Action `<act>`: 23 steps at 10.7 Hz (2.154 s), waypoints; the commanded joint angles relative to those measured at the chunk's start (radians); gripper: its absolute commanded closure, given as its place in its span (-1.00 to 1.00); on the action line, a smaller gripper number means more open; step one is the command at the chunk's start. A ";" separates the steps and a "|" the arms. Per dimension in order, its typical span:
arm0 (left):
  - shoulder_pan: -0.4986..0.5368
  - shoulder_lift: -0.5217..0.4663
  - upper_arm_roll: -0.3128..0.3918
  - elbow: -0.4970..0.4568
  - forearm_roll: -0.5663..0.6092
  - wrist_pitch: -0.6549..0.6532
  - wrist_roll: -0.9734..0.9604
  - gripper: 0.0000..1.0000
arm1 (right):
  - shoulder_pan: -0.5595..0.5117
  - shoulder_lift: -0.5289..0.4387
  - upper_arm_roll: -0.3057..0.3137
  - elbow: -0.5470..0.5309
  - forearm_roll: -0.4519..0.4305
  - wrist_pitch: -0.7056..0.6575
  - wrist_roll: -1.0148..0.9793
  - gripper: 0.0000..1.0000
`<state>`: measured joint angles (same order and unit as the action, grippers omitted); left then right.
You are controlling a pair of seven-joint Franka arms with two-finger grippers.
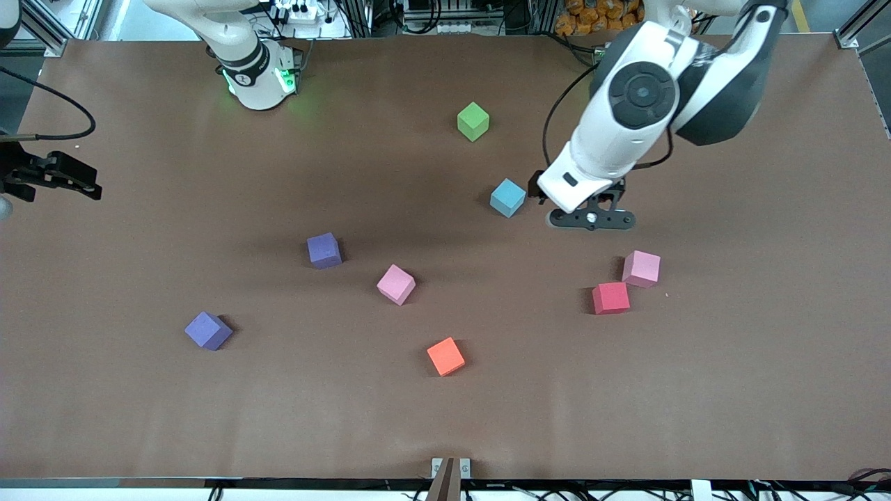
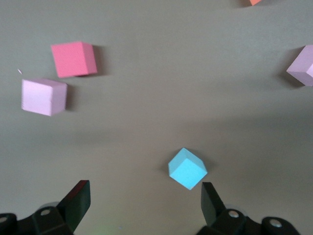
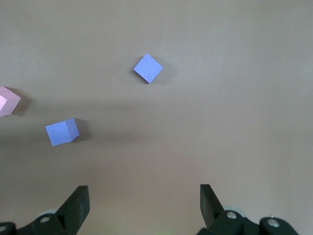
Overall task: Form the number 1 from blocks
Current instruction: 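Grasp the green cube with the left gripper and lift it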
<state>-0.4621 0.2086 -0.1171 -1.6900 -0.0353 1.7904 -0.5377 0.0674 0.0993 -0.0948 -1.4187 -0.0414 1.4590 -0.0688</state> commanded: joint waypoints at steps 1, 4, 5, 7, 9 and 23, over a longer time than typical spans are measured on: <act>-0.039 -0.008 -0.004 -0.048 -0.012 0.041 -0.086 -1.00 | -0.012 0.010 0.009 0.011 -0.006 -0.015 -0.003 -1.00; -0.061 0.000 -0.048 -0.074 -0.014 0.073 -0.184 -1.00 | -0.015 0.022 0.009 0.009 0.000 -0.009 -0.002 -1.00; -0.061 0.003 -0.077 -0.088 -0.017 0.078 -0.223 -1.00 | -0.015 0.023 0.009 0.009 0.000 -0.008 -0.002 -1.00; -0.059 0.005 -0.127 -0.141 -0.035 0.133 -0.345 -1.00 | -0.018 0.052 0.009 0.007 0.002 0.003 0.000 -1.00; -0.056 0.006 -0.176 -0.184 -0.078 0.161 -0.471 -1.00 | -0.030 0.098 0.006 0.009 0.021 0.018 0.007 -1.00; -0.053 0.009 -0.492 -0.677 -0.250 0.699 -0.975 -1.00 | -0.083 0.568 0.001 0.009 0.209 0.456 0.509 -1.00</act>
<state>-0.5230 0.2399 -0.5840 -2.3206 -0.2597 2.4409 -1.4824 0.0055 0.6248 -0.1012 -1.4318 0.1449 1.8688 0.4456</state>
